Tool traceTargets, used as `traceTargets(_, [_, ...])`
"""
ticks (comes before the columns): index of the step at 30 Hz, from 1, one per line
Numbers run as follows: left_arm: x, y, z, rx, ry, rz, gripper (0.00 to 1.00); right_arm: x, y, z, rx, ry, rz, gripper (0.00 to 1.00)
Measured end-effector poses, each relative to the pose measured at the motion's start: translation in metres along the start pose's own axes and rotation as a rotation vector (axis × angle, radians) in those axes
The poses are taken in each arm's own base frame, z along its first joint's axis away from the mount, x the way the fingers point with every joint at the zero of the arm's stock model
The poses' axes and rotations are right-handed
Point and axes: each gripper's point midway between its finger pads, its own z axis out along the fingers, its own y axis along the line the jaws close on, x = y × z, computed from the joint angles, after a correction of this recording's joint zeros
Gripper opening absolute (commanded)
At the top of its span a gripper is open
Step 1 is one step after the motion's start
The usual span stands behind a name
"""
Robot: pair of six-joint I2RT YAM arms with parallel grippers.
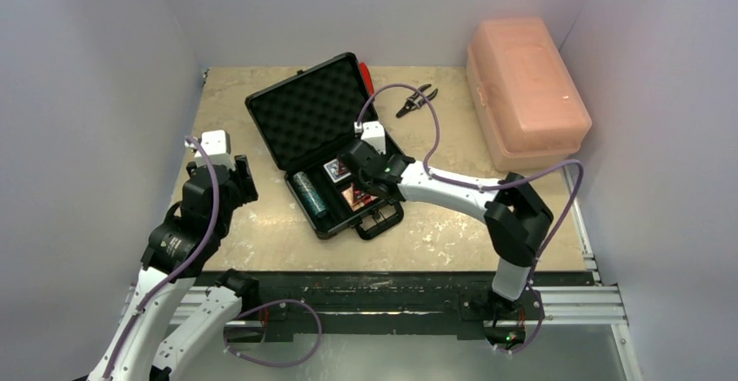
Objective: Pack up texas hold em set
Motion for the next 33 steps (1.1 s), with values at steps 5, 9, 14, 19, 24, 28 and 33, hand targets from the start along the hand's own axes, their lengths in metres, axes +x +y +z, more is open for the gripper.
traceTargets(5, [0.001,0.0,0.004,-0.013,0.01,0.012,0.62,-0.035,-0.002,-0.035,-0.058,-0.082,0.046,0.54])
traceTargets(9, [-0.002,-0.001,0.007,-0.012,0.0,0.035,0.7,-0.051,-0.012,-0.063,-0.1,-0.136,0.086,0.62])
traceTargets(14, [-0.006,-0.008,0.014,0.012,-0.003,0.097,0.8,-0.036,-0.033,-0.081,-0.125,-0.141,0.095,0.72])
traceTargets(19, [-0.026,-0.019,0.019,0.04,0.009,0.131,0.82,-0.012,-0.048,-0.085,-0.145,-0.116,0.088,0.81])
traceTargets(24, [-0.062,-0.044,0.03,0.11,0.02,0.134,0.91,0.002,-0.064,-0.099,-0.178,-0.124,0.1,0.91])
traceTargets(28, [-0.079,-0.064,0.041,0.176,0.051,0.146,1.0,-0.001,-0.068,-0.112,-0.214,-0.147,0.121,0.96])
traceTargets(33, [-0.102,-0.072,0.055,0.21,0.057,0.131,1.0,0.003,-0.075,-0.12,-0.236,-0.162,0.134,0.97])
